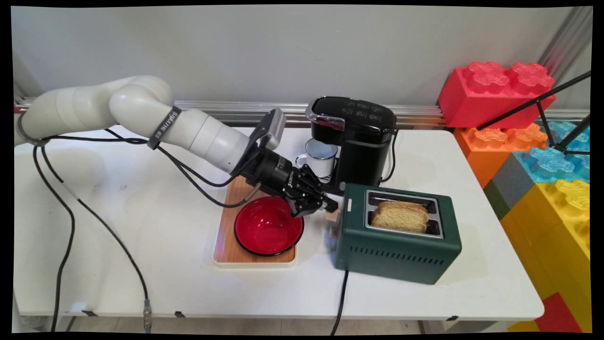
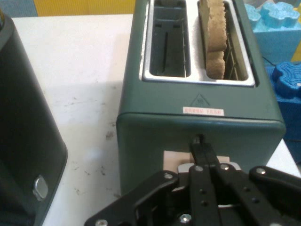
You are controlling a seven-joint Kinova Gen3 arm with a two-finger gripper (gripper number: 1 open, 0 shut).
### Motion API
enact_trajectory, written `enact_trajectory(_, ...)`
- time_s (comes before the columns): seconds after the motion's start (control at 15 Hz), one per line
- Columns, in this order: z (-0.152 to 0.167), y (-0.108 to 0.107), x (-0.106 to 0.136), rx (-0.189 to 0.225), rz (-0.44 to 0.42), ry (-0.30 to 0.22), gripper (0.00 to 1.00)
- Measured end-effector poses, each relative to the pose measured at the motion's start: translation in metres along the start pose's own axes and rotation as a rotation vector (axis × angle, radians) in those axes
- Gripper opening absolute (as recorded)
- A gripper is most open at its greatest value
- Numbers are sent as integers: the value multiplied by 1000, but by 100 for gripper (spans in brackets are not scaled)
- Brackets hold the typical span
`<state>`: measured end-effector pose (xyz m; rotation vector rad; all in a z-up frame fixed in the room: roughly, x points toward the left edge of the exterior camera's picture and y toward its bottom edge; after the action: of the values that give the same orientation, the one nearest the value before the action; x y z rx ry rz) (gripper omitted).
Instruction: Press the toaster switch
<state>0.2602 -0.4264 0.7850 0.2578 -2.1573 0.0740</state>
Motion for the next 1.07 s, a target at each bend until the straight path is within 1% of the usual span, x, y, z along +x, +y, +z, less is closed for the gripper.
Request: enact_trajectory(1.07, 21, 0, -16, 8, -5, -41, 0)
